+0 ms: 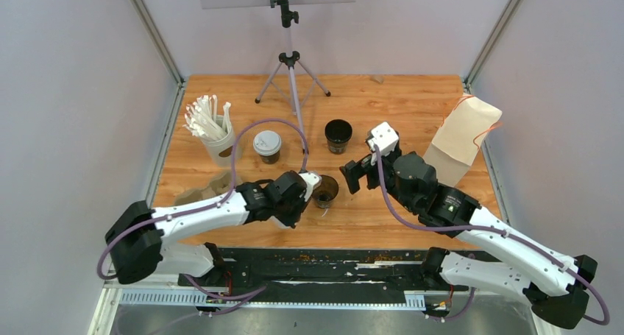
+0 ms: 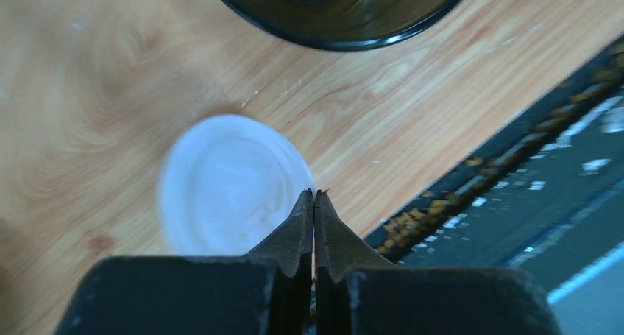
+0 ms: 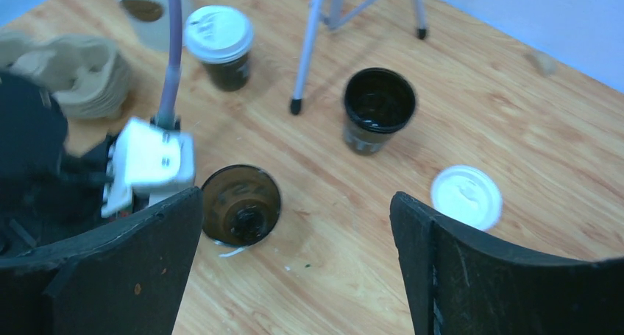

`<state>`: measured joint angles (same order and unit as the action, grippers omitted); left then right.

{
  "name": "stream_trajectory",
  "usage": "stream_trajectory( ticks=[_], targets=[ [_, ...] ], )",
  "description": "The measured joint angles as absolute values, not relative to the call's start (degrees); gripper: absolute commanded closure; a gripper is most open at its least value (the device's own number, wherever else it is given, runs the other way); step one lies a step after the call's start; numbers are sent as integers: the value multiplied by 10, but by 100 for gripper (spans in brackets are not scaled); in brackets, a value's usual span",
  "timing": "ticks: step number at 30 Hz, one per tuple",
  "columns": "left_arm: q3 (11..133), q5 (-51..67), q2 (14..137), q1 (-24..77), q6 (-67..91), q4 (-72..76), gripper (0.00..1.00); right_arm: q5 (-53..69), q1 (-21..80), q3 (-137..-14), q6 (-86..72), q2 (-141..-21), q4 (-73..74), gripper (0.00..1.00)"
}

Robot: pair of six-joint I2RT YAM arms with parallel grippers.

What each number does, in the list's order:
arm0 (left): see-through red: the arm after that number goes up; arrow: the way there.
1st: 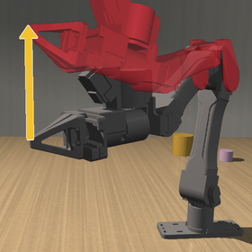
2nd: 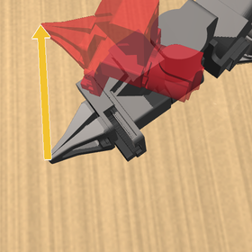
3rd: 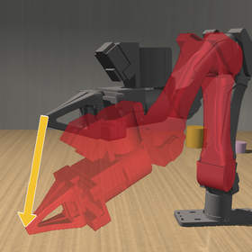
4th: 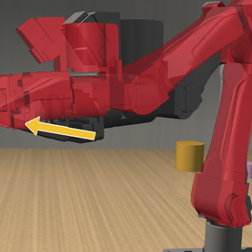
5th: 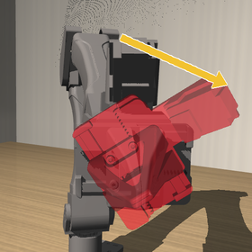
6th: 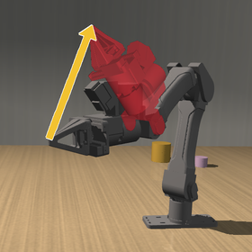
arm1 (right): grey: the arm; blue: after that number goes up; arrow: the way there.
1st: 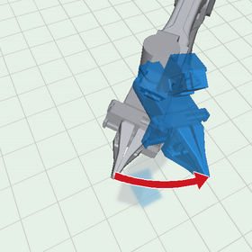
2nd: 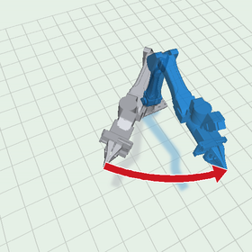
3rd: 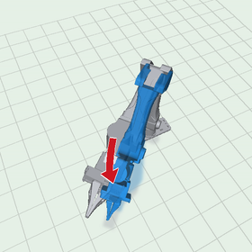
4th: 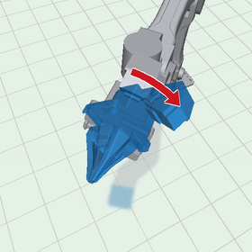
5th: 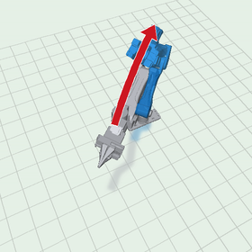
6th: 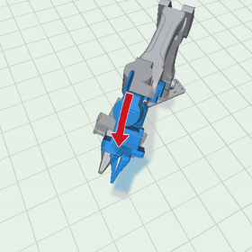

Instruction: Pack the takeout coffee

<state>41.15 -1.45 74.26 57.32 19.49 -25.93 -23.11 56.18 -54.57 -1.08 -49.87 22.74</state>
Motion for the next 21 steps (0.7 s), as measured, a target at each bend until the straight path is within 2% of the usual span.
stream_trajectory(
  ticks=[5, 11, 15, 21],
  targets=[
    [487, 9, 632, 542, 246, -300, 100, -99, 562, -464, 32, -460, 135, 0],
    [492, 129, 476, 391, 399, -197, 100, 67, 562, -349, 110, -404, -45, 0],
    [474, 215, 453, 373, 524, -82, 100, 145, 562, -293, 162, -392, -157, 0],
    [411, 284, 469, 373, 686, 80, 100, 192, 563, -298, 220, -426, -234, 0]
  ],
)
